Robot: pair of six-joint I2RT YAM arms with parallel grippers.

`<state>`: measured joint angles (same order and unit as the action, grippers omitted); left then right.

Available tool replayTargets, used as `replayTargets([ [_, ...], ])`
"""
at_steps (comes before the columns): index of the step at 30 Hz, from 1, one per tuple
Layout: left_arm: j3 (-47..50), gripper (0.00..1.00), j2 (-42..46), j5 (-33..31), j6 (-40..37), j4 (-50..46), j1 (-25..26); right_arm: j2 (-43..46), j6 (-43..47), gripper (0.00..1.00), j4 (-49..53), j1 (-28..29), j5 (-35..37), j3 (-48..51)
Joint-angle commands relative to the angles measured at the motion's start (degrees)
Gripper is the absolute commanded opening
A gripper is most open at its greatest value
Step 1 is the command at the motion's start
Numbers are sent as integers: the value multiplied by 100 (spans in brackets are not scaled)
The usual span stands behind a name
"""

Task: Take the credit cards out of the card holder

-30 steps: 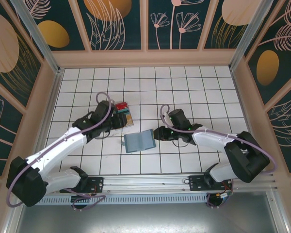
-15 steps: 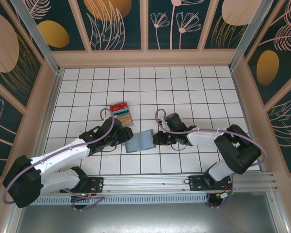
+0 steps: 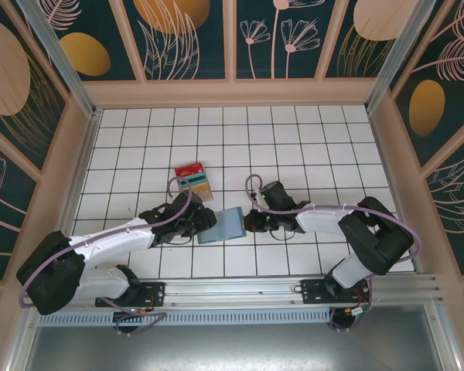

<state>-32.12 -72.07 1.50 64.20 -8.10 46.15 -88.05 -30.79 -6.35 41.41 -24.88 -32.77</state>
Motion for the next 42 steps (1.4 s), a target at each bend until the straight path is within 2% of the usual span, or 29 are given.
replayTargets([
  [1,87,49,-111,19,109,11,30,-57,-70,0,-148,78,71,122],
  [19,250,50,-468,56,136,26,43,-74,-129,0,-187,166,71,122],
  [32,408,54,-395,538,189,1179,120,-107,-145,0,-205,219,80,118],
  [35,326,59,-366,519,148,1168,148,-106,-147,0,-200,227,80,112],
  [39,292,74,-298,588,46,1220,158,-105,-147,0,-193,227,80,113],
  [42,310,76,-197,634,23,1319,161,-107,-147,0,-200,228,85,113],
])
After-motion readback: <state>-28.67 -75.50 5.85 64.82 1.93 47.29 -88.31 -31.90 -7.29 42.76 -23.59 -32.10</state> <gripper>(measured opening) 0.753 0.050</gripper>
